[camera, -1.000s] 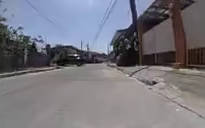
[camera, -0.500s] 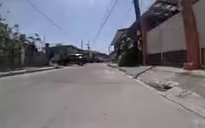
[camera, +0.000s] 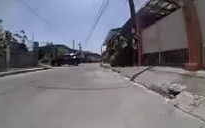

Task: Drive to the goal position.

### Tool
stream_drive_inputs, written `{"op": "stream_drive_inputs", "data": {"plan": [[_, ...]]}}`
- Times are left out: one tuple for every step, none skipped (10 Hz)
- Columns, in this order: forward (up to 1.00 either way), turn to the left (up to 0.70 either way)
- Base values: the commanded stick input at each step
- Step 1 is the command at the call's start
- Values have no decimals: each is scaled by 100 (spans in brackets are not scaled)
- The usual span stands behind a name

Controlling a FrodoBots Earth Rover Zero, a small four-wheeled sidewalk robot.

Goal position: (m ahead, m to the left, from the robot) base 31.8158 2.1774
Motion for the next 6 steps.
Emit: {"op": "stream_drive_inputs", "data": {"plan": [[100, 1], [100, 1], [100, 1], [100, 1], [100, 1], [100, 1]]}}
